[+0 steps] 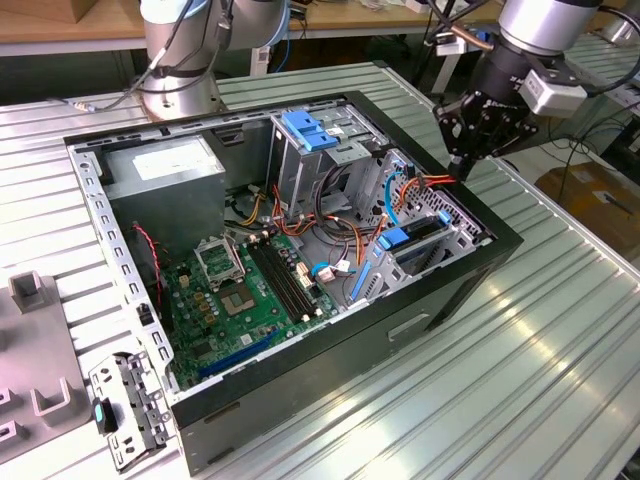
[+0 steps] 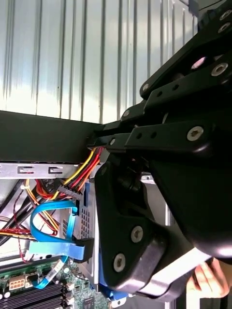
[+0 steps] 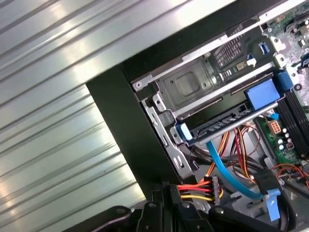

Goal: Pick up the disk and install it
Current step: 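Insert the first disk wire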

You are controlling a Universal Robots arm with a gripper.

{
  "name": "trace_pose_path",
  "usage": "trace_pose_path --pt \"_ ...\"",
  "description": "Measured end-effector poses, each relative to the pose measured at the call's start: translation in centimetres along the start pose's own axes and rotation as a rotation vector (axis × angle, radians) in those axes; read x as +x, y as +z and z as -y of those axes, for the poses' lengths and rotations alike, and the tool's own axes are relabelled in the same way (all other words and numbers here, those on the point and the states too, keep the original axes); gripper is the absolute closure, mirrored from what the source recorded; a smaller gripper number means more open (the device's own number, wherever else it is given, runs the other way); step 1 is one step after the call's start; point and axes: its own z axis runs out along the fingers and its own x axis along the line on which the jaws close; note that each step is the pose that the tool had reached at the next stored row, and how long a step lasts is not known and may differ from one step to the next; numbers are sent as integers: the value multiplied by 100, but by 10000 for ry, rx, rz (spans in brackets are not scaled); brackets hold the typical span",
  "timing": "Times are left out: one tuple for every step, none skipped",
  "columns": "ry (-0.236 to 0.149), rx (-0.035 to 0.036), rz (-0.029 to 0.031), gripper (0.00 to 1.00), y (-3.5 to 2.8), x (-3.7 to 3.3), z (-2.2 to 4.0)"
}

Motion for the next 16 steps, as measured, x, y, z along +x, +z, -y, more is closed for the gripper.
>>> trace_pose_path --pt "-1 -8 -5 84 -15 1 0" --pt "-1 -12 -6 84 -24 1 0" --pt "0 -11 -5 84 -24 1 0" --pt "-1 -10 -5 84 -24 1 0" --pt "-1 -10 -5 84 -24 1 0" --pt "-1 -12 -6 84 -25 1 0" --pt "-1 -13 -6 84 -26 1 0" --pt "-1 -12 -6 84 -26 1 0" --pt "-1 -14 -7 84 -27 -5 -3" --pt "-2 -14 -7 84 -28 -20 -10" --pt "-1 -13 -6 84 -28 -39 -21" --pt "0 -14 -7 84 -30 -52 -28" --pt "5 -13 -6 84 -30 -67 -37" --pt "24 -13 -6 84 -30 -76 -41" --pt "80 -15 -8 84 -30 -77 -43" --pt "191 -21 -9 84 -30 -77 -43"
